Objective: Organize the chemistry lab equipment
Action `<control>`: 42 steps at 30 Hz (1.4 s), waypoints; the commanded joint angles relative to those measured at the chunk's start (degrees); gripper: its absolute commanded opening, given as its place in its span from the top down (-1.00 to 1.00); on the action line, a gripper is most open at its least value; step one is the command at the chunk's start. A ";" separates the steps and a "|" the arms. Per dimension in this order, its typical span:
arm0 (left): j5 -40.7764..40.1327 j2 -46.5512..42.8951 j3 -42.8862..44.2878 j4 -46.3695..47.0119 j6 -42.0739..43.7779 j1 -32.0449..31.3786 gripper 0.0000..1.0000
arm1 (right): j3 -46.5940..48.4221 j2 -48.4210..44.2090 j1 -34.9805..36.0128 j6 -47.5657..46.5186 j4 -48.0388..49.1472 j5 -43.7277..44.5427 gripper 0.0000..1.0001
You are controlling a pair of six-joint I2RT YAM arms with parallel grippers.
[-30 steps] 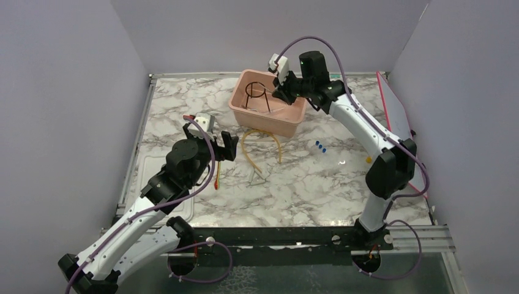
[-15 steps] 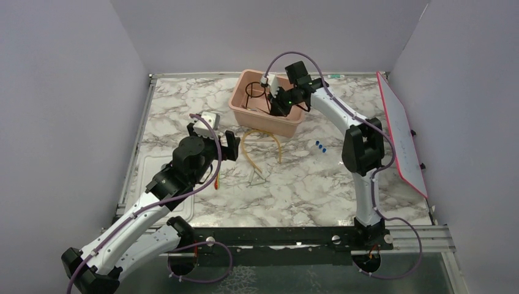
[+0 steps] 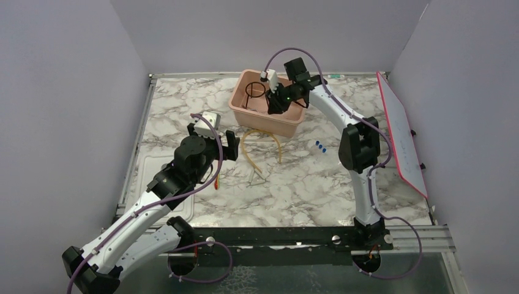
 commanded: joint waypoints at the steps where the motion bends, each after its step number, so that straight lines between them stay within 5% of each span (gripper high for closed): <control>1: -1.43 -0.47 0.29 0.47 0.10 0.33 -0.80 | 1.05 -4.02 0.20 5.65 1.32 3.93 0.51; 8: -2.03 -1.02 0.20 0.39 -0.33 0.47 -0.80 | -4.81 -15.00 0.73 17.21 4.52 6.50 0.43; 20: -8.11 -3.35 -0.28 -0.73 -2.20 0.49 -0.80 | -37.22 -35.82 16.15 35.68 15.24 26.59 0.36; 28: -11.86 -4.43 -0.49 -0.91 -2.89 0.74 -0.80 | -46.51 -31.08 22.44 45.96 14.67 30.69 0.35; 42: -13.82 -7.00 -1.73 0.03 -3.70 0.81 -0.80 | -42.31 -19.66 27.62 50.85 14.07 35.80 0.30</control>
